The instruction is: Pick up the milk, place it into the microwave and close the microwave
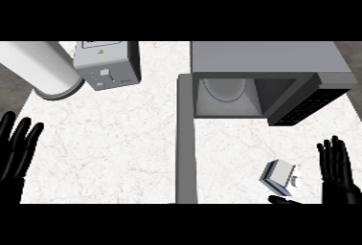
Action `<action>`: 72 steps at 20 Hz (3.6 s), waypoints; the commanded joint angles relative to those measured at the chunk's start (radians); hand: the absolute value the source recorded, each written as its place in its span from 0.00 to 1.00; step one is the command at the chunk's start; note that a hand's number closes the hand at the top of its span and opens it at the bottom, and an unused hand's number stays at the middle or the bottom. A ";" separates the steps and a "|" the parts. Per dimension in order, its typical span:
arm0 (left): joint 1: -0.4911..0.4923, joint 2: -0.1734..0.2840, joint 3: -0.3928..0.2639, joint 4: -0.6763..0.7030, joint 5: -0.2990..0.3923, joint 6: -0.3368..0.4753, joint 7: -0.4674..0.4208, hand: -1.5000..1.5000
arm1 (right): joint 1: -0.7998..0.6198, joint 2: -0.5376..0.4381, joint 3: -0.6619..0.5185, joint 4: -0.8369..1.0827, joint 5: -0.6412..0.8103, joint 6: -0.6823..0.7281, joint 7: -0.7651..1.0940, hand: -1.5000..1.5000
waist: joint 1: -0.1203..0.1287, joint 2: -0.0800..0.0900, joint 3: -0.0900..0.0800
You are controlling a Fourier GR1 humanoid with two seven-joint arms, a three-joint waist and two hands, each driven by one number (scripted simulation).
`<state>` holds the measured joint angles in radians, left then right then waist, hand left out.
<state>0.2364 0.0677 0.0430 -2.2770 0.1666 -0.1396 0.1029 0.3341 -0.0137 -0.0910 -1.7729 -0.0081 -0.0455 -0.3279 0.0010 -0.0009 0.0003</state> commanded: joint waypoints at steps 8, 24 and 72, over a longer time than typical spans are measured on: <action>0.026 -0.019 0.018 0.005 0.014 -0.037 -0.019 0.00 | -0.044 0.013 -0.054 0.365 -0.012 -0.008 -0.286 0.00 | 0.000 0.001 0.000; 0.085 -0.047 -0.012 -0.067 -0.036 -0.052 0.010 0.00 | -0.261 -0.116 -0.203 0.894 -0.085 0.124 -0.571 0.00 | 0.002 0.001 0.000; 0.082 -0.009 0.156 -0.006 0.092 -0.116 0.012 0.00 | -0.608 0.014 0.252 0.650 0.105 -0.328 -0.162 1.00 | 0.006 0.001 0.000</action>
<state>0.3582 0.0451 0.1793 -2.2965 0.2540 -0.2645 0.0858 -0.1857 -0.0007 0.1508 -1.1646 0.0603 -0.2815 -0.5789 0.0096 -0.0003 -0.0005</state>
